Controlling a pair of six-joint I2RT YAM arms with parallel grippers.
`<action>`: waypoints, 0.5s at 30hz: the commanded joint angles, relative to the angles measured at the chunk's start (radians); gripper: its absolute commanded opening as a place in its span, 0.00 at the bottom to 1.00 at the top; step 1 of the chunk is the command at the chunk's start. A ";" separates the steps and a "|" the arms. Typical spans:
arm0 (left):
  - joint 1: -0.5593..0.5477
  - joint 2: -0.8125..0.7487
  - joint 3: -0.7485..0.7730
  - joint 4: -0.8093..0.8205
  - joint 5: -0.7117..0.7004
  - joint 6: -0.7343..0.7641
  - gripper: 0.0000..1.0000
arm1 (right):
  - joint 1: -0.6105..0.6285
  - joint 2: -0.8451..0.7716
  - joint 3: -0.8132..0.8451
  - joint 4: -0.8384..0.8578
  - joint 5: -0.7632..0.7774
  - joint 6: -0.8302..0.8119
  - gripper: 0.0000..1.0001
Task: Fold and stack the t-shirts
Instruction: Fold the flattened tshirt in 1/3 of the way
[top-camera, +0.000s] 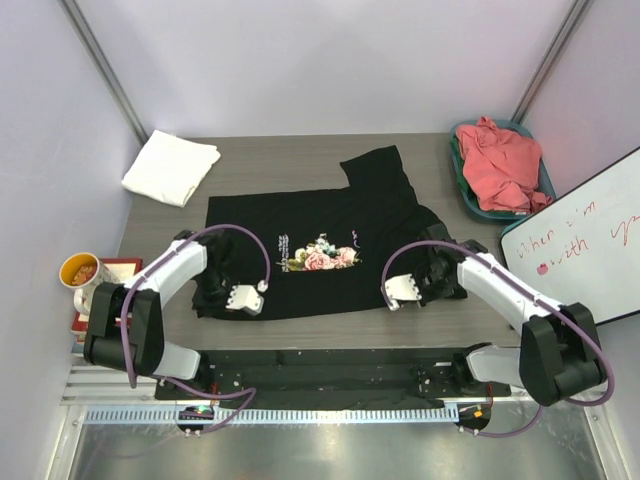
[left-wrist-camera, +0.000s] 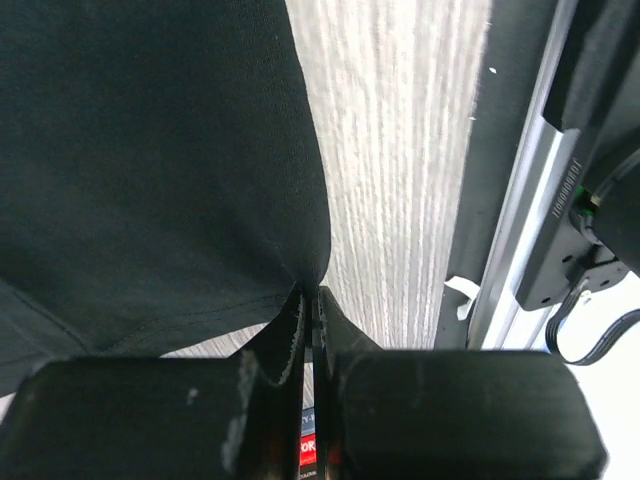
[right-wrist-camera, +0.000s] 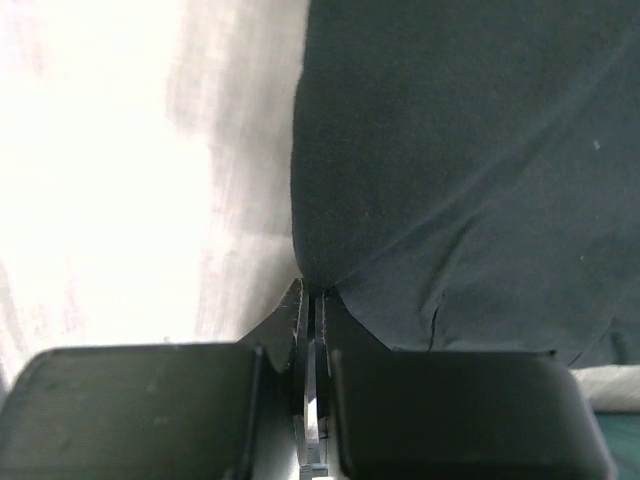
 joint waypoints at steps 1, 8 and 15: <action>0.001 -0.054 -0.015 -0.068 0.021 0.052 0.00 | 0.028 -0.068 -0.027 -0.109 -0.019 -0.021 0.03; 0.011 -0.032 0.090 -0.074 -0.019 0.002 1.00 | 0.029 -0.097 0.012 -0.122 -0.022 0.042 0.52; 0.063 0.058 0.386 0.070 0.019 -0.168 1.00 | -0.014 0.100 0.300 0.023 -0.112 0.389 0.52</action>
